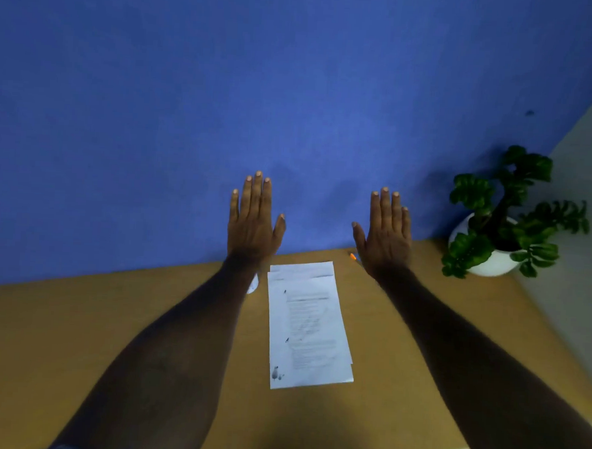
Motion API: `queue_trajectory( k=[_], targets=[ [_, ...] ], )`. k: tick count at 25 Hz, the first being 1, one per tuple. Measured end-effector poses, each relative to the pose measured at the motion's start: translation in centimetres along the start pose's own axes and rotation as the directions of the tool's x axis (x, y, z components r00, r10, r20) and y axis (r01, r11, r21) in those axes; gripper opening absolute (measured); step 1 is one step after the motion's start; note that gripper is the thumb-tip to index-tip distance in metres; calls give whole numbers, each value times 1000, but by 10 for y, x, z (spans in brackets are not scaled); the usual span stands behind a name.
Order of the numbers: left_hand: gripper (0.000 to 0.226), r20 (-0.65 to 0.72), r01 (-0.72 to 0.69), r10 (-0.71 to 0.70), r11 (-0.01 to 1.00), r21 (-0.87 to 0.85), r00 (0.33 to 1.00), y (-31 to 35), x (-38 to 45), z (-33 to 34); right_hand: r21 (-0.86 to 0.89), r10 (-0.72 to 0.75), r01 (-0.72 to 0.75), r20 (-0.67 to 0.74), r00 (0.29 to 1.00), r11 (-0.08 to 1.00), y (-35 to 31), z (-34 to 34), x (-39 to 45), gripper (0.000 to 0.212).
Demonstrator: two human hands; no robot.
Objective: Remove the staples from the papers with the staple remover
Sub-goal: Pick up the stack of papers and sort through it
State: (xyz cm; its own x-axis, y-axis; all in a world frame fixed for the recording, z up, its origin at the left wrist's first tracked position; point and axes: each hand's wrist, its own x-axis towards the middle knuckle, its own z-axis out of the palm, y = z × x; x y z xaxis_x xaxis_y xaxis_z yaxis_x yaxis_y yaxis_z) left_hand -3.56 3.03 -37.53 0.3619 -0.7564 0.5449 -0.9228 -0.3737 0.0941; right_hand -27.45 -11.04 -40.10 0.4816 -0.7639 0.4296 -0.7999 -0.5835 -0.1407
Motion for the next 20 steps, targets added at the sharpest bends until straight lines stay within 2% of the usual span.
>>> queue_trajectory(
  k=[5, 10, 20],
  targets=[
    [72, 176, 40, -37, 999, -12, 984, -2, -72, 47, 30, 27, -32, 150, 988, 999, 1, 55, -66, 74],
    [69, 292, 60, -50, 998, -28, 955, -14, -133, 83, 3, 58, -63, 313, 948, 998, 1, 97, -115, 75],
    [70, 575, 159, -90, 985, -71, 813, -16, -216, 138, 24, 129, -169, 543, 830, 985, -8, 148, -187, 74]
  ],
)
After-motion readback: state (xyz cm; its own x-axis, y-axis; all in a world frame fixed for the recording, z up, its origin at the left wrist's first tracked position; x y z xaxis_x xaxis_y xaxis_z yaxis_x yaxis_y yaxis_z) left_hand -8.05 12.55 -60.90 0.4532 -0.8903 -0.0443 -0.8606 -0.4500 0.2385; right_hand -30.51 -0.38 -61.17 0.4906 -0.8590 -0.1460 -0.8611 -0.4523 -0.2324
